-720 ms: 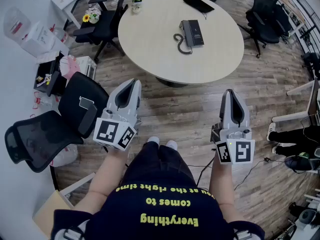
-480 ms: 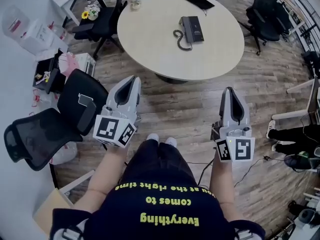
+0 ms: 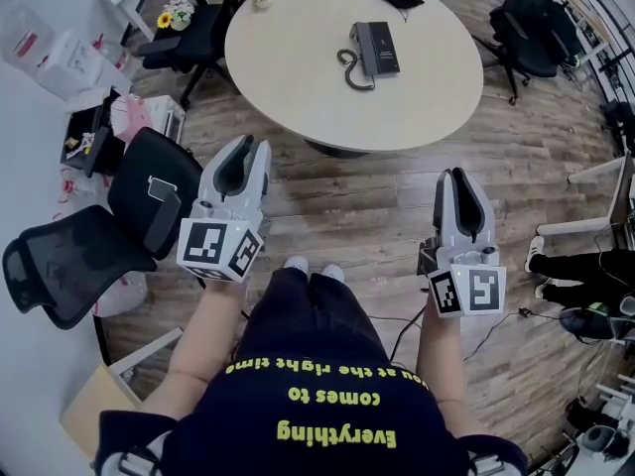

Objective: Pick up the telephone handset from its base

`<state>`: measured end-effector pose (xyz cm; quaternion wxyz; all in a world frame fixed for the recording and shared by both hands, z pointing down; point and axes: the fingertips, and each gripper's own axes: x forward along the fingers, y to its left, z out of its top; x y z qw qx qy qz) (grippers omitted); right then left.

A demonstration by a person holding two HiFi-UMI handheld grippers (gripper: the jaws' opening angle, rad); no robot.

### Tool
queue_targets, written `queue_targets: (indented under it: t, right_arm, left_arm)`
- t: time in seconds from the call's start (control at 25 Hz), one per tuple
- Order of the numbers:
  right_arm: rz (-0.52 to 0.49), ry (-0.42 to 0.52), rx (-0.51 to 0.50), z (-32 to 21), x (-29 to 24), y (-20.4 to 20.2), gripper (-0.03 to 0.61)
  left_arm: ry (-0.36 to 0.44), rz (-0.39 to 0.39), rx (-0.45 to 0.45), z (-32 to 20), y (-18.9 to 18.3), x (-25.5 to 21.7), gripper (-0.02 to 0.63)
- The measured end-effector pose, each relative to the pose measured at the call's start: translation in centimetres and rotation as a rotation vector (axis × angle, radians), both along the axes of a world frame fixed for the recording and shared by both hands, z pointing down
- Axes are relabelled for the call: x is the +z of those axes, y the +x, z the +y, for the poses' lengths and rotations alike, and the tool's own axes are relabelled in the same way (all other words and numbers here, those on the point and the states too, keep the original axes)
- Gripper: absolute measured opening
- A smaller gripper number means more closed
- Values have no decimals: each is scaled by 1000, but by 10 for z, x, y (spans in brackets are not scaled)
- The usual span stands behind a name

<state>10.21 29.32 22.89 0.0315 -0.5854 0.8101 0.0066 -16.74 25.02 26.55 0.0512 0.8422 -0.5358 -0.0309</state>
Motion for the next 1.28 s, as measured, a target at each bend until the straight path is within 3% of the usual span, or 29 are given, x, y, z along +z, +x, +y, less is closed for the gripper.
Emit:
queue_targets:
  t: [0.12,0.6,1.28]
  right_arm:
    - [-2,-7,-18,-3,1,3,90]
    - [-6,-32,-35,-37,12,3,136]
    - [-2,5,48,-173,-4,-33,153]
  left_arm:
    - [-19,8,11,-1,8,2,140]
    - [-27,-3,62,-34,31,8,247]
    - [26,18,170,-192,11,-11,255]
